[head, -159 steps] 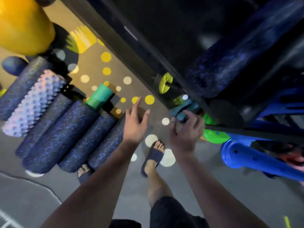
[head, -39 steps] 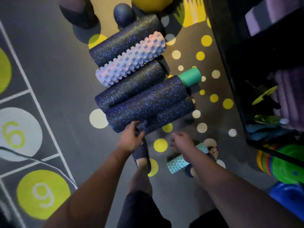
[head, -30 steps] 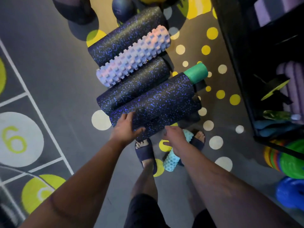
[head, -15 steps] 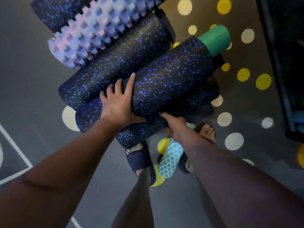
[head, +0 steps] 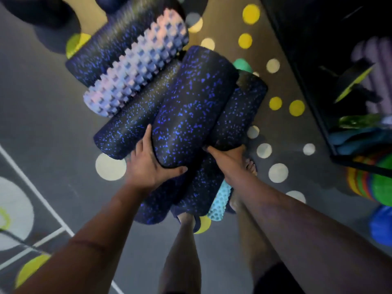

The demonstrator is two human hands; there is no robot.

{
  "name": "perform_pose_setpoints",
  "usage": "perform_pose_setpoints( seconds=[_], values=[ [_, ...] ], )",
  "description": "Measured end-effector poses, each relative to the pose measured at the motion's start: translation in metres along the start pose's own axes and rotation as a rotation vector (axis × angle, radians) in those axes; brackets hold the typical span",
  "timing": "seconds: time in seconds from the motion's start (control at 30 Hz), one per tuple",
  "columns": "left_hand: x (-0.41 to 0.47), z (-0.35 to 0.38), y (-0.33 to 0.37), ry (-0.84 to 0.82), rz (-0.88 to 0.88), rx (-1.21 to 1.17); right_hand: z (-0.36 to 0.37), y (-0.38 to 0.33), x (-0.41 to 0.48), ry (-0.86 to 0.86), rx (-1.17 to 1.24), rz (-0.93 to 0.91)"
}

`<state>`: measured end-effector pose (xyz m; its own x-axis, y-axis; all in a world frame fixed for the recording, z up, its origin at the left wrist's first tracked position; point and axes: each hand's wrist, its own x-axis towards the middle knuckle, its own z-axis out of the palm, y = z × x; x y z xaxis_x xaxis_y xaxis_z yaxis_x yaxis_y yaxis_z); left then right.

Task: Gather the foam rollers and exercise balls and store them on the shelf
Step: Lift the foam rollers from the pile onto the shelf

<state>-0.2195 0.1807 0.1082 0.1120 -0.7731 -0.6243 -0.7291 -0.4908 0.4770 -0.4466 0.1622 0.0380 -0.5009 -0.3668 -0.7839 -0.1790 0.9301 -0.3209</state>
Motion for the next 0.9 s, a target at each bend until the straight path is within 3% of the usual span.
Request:
perform_pose_setpoints(
  seconds=[0.1, 0.27, 0.53, 0.73, 0.9],
  values=[
    [-0.04, -0.028, 0.032, 0.029, 0.006, -0.164, -0.057, -0.037, -0.041, 0.018, -0.09, -0.057],
    [-0.11, -0.096, 0.113, 0.059, 0.001, -0.29, -0.172, -0.095, -0.137, 0.082, -0.026, -0.121],
    [-0.151, -0.174, 0.287, -0.052, 0.239, -0.417, -0.351, -0.156, -0.26, 0.203, 0.095, -0.234],
    [-0.181, -0.192, 0.436, -0.095, 0.433, -0.326, -0.489, -0.169, -0.277, 0.33, 0.141, -0.106],
    [-0.195, -0.168, 0.524, -0.165, 0.396, -0.267, -0.605, -0.168, -0.24, 0.449, 0.272, -0.002]
  ],
)
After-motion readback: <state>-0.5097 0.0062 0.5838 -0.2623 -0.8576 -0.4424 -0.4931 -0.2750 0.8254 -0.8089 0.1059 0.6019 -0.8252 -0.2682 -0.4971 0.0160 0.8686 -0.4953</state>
